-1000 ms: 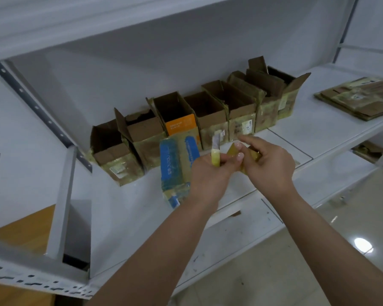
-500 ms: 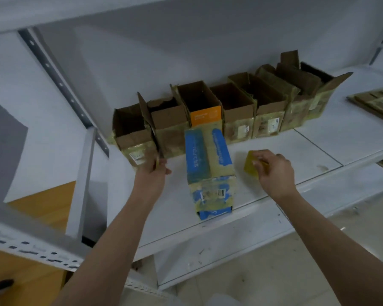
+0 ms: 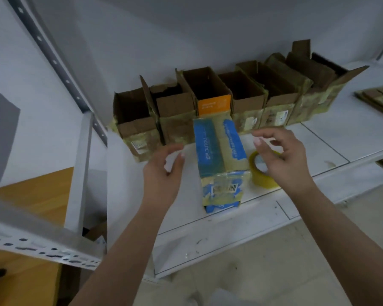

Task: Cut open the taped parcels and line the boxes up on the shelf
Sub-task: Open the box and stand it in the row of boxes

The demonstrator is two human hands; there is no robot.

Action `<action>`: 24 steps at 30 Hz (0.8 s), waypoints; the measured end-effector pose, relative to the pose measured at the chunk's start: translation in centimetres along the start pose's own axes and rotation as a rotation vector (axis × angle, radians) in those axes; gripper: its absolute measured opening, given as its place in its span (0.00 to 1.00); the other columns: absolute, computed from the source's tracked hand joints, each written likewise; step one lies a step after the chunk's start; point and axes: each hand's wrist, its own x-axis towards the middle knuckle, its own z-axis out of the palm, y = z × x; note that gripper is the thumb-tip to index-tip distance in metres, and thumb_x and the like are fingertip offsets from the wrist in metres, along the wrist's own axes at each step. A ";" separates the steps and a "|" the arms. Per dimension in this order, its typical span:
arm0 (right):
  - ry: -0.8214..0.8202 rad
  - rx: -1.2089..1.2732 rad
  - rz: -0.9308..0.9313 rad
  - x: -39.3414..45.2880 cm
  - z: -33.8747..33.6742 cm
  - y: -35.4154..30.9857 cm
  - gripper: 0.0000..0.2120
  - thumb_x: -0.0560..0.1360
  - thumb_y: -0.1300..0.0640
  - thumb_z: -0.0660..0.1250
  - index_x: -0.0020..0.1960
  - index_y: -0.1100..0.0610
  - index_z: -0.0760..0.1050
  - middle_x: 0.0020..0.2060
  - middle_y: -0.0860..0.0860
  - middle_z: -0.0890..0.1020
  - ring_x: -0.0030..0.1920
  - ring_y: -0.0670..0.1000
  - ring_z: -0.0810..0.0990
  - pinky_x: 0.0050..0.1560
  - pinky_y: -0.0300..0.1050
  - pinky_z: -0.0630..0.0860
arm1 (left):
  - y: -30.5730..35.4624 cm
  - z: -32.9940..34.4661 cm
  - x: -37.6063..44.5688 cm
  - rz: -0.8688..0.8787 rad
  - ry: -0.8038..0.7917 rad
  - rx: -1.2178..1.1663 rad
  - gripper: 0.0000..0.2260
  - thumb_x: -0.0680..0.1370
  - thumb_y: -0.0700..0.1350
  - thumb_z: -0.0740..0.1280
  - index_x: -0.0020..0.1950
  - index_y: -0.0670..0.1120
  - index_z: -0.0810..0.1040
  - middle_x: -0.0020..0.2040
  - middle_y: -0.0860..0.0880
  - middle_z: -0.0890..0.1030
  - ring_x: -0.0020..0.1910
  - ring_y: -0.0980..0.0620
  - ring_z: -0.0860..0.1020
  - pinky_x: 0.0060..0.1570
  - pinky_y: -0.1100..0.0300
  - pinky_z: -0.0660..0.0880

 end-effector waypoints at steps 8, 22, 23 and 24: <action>-0.211 -0.144 -0.153 -2.6 1.3 -1.5 0.10 0.72 0.53 0.73 0.52 0.54 0.85 0.55 0.48 0.82 0.56 0.58 0.74 0.57 0.44 0.71 | 2.8 2.0 -2.3 0.263 -0.277 0.016 0.15 0.73 0.42 0.74 0.59 0.46 0.83 0.62 0.50 0.79 0.66 0.53 0.73 0.68 0.64 0.67; -0.120 -0.219 -0.364 -3.6 1.7 -0.4 0.13 0.70 0.58 0.74 0.53 0.61 0.84 0.54 0.54 0.84 0.47 0.61 0.78 0.44 0.56 0.80 | 1.8 3.4 -3.9 0.334 -0.068 -0.054 0.13 0.71 0.33 0.74 0.55 0.37 0.83 0.57 0.47 0.81 0.64 0.49 0.75 0.67 0.66 0.69; -0.105 -0.214 -0.366 -3.5 1.8 -0.5 0.12 0.70 0.59 0.74 0.52 0.61 0.84 0.52 0.54 0.85 0.46 0.60 0.78 0.42 0.55 0.80 | 1.8 3.6 -3.9 0.347 -0.043 -0.041 0.12 0.71 0.32 0.74 0.53 0.36 0.83 0.55 0.46 0.82 0.63 0.49 0.76 0.65 0.68 0.69; -0.098 -0.209 -0.370 -3.4 1.9 -0.6 0.12 0.70 0.60 0.74 0.52 0.62 0.84 0.51 0.54 0.85 0.44 0.60 0.79 0.41 0.55 0.80 | 1.9 3.7 -3.9 0.355 -0.027 -0.028 0.11 0.71 0.31 0.73 0.52 0.36 0.84 0.53 0.44 0.83 0.61 0.49 0.77 0.65 0.68 0.70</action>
